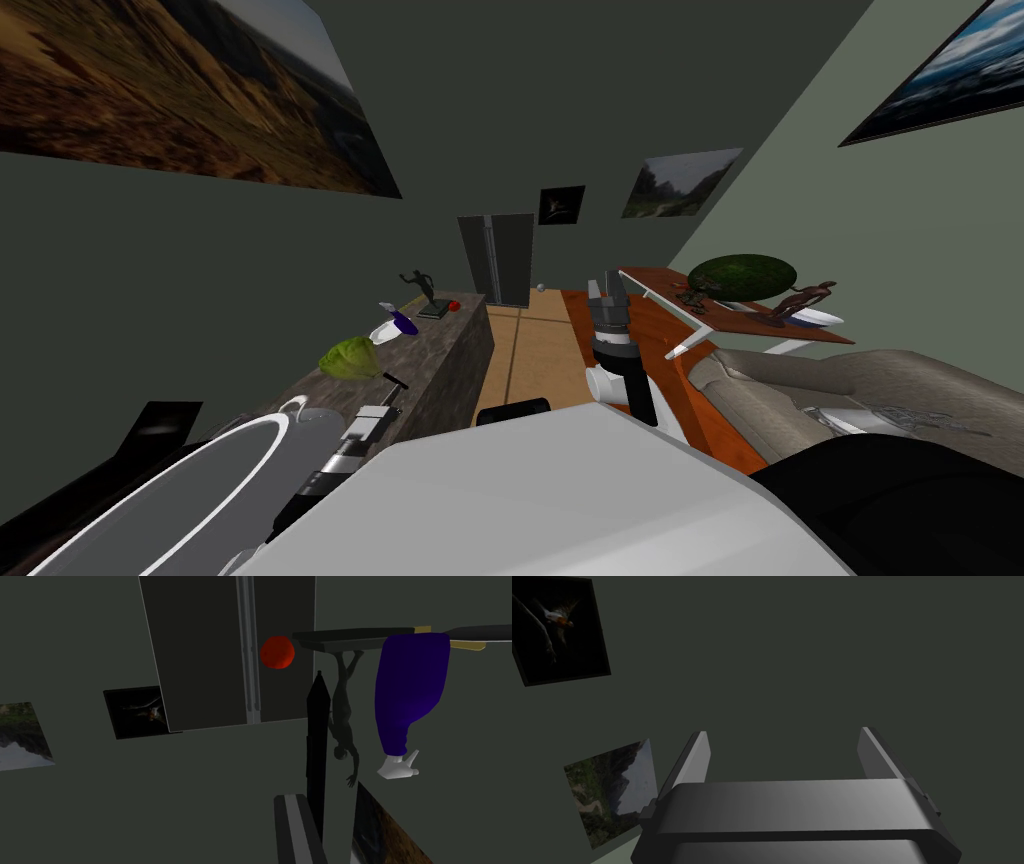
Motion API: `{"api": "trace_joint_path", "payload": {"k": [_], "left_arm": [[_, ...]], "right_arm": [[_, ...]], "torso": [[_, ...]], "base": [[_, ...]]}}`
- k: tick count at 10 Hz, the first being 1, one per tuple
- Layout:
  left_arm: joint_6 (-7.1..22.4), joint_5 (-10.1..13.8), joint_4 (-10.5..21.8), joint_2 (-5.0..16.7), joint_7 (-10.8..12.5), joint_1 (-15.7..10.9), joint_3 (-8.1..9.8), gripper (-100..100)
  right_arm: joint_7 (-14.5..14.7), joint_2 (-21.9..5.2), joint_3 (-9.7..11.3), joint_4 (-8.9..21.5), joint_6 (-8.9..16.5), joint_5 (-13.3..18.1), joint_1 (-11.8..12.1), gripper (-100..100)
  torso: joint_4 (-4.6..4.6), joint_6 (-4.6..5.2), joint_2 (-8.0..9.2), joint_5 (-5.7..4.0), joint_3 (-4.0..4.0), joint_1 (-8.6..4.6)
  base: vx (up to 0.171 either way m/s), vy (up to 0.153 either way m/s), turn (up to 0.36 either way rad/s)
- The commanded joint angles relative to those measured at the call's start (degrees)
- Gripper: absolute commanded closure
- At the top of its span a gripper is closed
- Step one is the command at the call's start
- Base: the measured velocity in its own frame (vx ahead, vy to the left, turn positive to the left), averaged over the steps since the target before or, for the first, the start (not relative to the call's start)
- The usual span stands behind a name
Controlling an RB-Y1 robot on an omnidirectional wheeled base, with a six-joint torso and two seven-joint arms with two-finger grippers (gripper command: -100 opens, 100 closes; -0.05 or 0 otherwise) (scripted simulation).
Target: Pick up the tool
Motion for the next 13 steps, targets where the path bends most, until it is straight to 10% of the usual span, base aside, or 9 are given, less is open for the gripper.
{"api": "trace_joint_path", "payload": {"k": [1,2,9,10,11,13], "left_arm": [[0.0,0.0,0.0,0.0,0.0,0.0,0.0,0],[1.61,0.72,-0.45,1.15,1.23,0.88,1.44,-100],[6.33,3.09,-1.32,4.67,5.01,3.59,6.09,-100],[6.4,3.14,-1.28,4.7,5.09,3.67,6.2,0],[9.26,5.06,1.3,4.32,2.48,0.79,3.63,-100],[9.39,5.06,1.3,4.32,2.48,-1.79,3.63,-100]], "right_arm": [[0.0,0.0,0.0,0.0,0.0,0.0,0.0,0],[0.0,0.0,0.0,0.0,0.0,0.0,0.0,0],[0.0,0.01,0.01,0.0,0.0,0.0,0.01,0],[0.0,0.0,0.0,0.0,0.0,0.0,0.0,0],[0.0,0.0,0.0,0.0,0.0,0.0,0.0,0],[0.0,0.0,0.0,0.0,0.0,0.0,-0.01,0]], "torso": [[0.0,0.0,0.0,0.0,0.0,0.0],[0.0,0.0,0.0,0.0,0.0,0.0],[-0.06,-0.01,-0.25,-0.09,-0.15,-0.41],[-0.04,0.01,-0.16,-0.06,-0.1,-0.22],[-0.02,0.01,-0.08,-0.02,-0.05,-0.07],[0.08,0.01,0.37,0.05,0.2,0.22]], "base": [[0.0,0.0,0.0],[0.031,-0.073,0.078],[0.066,-0.118,0.069],[0.005,-0.01,-0.001],[-0.077,0.024,0.026],[-0.108,0.049,0.0]]}}
